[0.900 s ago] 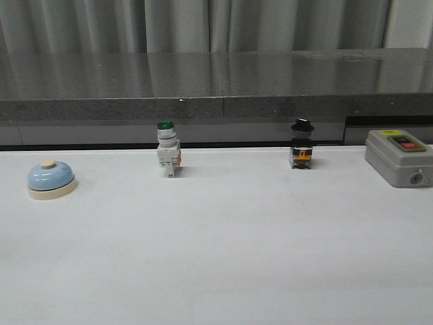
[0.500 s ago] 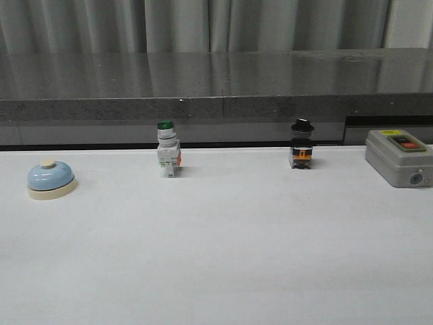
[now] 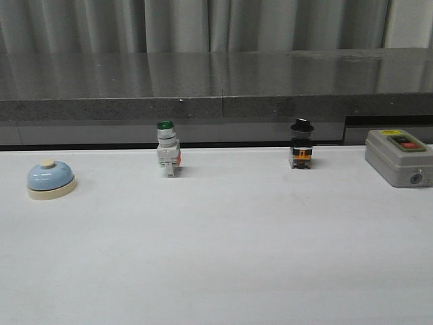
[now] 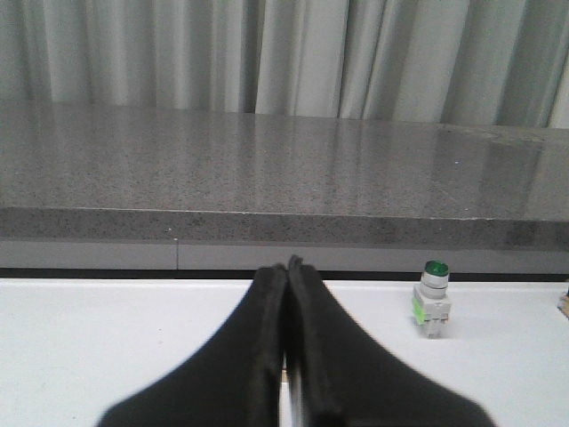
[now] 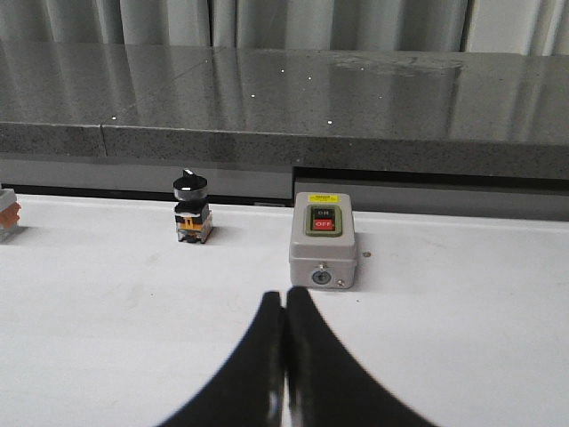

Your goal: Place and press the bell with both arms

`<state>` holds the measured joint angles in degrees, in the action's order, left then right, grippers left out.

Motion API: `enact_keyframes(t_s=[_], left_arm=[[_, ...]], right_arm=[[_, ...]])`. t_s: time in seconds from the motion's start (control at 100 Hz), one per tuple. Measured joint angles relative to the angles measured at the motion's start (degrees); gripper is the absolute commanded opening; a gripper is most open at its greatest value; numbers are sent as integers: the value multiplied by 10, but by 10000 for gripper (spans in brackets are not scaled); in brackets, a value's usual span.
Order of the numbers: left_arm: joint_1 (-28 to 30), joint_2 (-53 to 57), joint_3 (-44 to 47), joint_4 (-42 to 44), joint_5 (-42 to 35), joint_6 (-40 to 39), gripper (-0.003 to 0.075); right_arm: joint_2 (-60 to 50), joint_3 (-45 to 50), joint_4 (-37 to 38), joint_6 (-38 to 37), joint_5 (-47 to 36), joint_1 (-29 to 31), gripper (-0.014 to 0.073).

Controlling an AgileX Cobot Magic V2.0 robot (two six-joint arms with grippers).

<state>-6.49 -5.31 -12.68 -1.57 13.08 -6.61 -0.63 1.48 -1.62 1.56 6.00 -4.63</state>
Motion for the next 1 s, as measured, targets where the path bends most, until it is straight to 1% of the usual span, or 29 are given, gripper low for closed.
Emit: enact_keyframes(t_s=[0.24, 0.45, 0.62, 0.89, 0.94, 1.0], left_arm=[[0, -163, -152, -20, 97, 0, -20], [0, -302, -245, -21, 157, 0, -20], [0, -389, -277, -21, 188, 0, -20], [0, -478, -280, -21, 197, 0, -17], [0, -488, -280, -21, 198, 0, 2], [0, -496, -280, -21, 198, 0, 71]], right_arm=[[0, 0, 0, 0, 0, 0, -60], [0, 0, 0, 0, 0, 0, -60], [0, 0, 0, 0, 0, 0, -60], [0, 0, 0, 0, 0, 0, -60], [0, 0, 0, 0, 0, 0, -60], [0, 0, 0, 0, 0, 0, -60]])
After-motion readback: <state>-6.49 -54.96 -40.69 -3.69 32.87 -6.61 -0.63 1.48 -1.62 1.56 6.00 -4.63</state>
